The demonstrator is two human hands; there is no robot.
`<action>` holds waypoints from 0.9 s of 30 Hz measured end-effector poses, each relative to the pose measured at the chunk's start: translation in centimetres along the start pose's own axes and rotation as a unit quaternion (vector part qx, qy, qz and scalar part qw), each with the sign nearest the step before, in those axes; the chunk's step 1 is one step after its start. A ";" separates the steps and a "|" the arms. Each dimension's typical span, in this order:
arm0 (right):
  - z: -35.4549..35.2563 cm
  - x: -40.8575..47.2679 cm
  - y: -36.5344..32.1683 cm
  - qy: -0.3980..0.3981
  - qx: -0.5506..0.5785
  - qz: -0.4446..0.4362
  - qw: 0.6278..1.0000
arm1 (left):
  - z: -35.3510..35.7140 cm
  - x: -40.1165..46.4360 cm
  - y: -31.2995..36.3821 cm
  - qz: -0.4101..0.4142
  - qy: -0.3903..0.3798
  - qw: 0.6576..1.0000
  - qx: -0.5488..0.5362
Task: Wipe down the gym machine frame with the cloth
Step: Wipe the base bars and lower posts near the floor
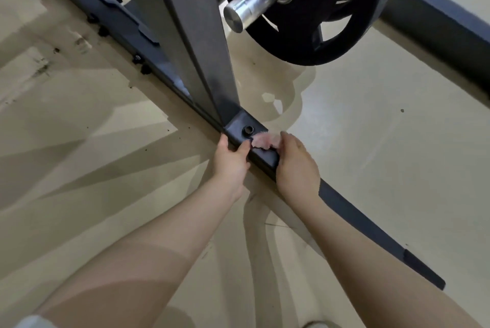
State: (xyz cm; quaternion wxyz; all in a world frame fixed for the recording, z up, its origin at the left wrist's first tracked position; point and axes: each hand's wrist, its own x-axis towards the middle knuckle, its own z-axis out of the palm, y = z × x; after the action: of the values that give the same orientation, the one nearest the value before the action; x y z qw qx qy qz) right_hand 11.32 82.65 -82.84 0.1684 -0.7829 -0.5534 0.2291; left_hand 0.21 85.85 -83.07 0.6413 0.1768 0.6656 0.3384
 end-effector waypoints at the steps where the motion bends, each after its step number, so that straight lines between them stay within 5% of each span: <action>1: 0.3 1.1 -0.9 0.005 0.049 0.073 0.996 | -0.1 0.1 -0.1 -0.005 -0.002 1.000 0.006; 3: 0.6 3.0 -3.1 -0.013 0.099 0.093 0.991 | -0.4 0.3 -0.2 -0.006 -0.003 0.999 0.038; 7: -0.4 1.4 -2.4 -0.084 0.008 -0.111 0.990 | -0.5 0.3 0.0 -0.021 -0.005 0.998 0.053; 12: -0.5 0.3 0.0 -0.098 -0.196 -0.047 0.975 | -0.4 -0.4 0.2 -0.030 -0.014 0.999 0.008; 18: -0.4 -0.3 -0.9 -0.034 -0.041 -0.084 0.995 | -0.7 -0.5 0.5 -0.031 -0.030 0.999 -0.001; 23: -3.8 -3.0 2.3 -0.036 0.042 -0.015 0.998 | -0.5 -1.8 0.8 -0.089 -0.027 0.996 -0.014; 27: -5.4 -4.6 -0.6 -0.019 0.251 0.006 0.968 | -2.0 -4.6 0.3 -0.034 -0.145 0.986 0.072</action>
State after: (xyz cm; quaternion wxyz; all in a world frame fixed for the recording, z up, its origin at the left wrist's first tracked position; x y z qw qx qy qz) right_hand 12.47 78.49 -77.24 0.3480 -0.7140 -0.4768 0.3764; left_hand -1.23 82.57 -79.58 0.7279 0.2472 0.5935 0.2383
